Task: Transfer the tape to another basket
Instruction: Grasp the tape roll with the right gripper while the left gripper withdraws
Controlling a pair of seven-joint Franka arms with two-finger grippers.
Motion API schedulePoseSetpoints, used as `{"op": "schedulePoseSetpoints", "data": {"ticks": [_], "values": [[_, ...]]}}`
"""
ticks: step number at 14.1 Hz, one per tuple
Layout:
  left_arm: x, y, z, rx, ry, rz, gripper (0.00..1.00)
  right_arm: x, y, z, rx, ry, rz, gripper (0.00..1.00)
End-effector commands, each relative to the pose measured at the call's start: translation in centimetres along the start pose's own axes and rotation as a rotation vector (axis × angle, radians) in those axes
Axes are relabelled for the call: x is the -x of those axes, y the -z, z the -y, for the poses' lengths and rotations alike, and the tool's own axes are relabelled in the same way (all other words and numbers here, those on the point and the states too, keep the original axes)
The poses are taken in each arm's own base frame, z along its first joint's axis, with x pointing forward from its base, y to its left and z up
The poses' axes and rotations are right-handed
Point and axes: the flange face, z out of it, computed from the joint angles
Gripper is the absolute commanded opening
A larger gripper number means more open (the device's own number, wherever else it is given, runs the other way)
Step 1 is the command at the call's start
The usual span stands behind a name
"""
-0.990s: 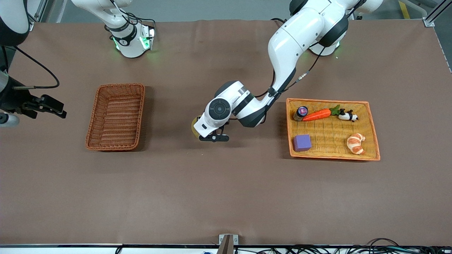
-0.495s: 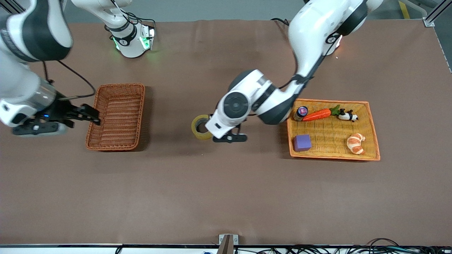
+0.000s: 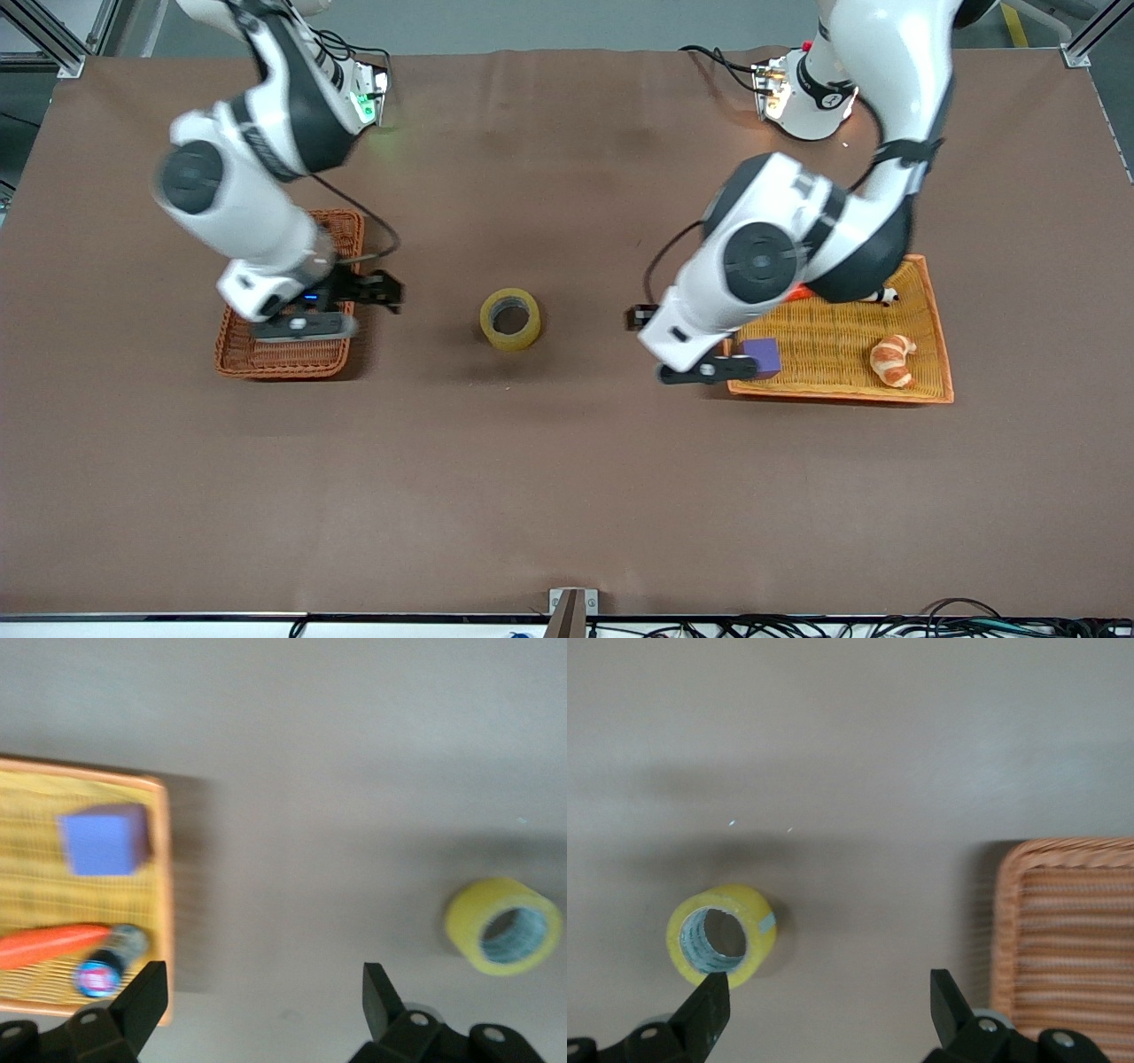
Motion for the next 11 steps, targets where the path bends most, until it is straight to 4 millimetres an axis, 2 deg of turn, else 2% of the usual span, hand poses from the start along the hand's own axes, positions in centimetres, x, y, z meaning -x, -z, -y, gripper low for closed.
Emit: {"op": "schedulePoseSetpoints", "data": {"ticks": [1, 2, 4, 7, 8, 10, 11], "values": [[1.5, 3.6, 6.5, -0.018, -0.013, -0.063, 1.00, 1.9, -5.7, 5.2, 0.044, -0.020, 0.005, 1.00], [1.7, 4.6, 8.6, -0.015, -0.020, -0.092, 1.00, 3.0, -8.0, 7.7, 0.033, -0.034, 0.013, 1.00], [2.8, 7.6, 13.3, 0.006, 0.005, -0.164, 0.99, 4.4, -11.4, 9.8, 0.045, -0.011, 0.005, 1.00], [3.3, 10.5, 18.9, 0.026, 0.025, -0.217, 0.99, 6.4, -15.6, 11.9, 0.033, -0.017, -0.004, 1.00], [3.4, 11.1, 20.9, 0.032, 0.049, -0.221, 0.99, 6.6, -16.7, 11.9, 0.042, -0.026, -0.006, 1.00], [4.9, 12.5, 23.4, 0.039, 0.024, -0.238, 1.00, 7.4, -18.1, 12.7, 0.065, -0.015, -0.014, 1.00], [5.6, 13.0, 25.8, 0.044, 0.041, -0.245, 1.00, 7.7, -18.6, 12.9, 0.068, -0.009, -0.010, 1.00]]}}
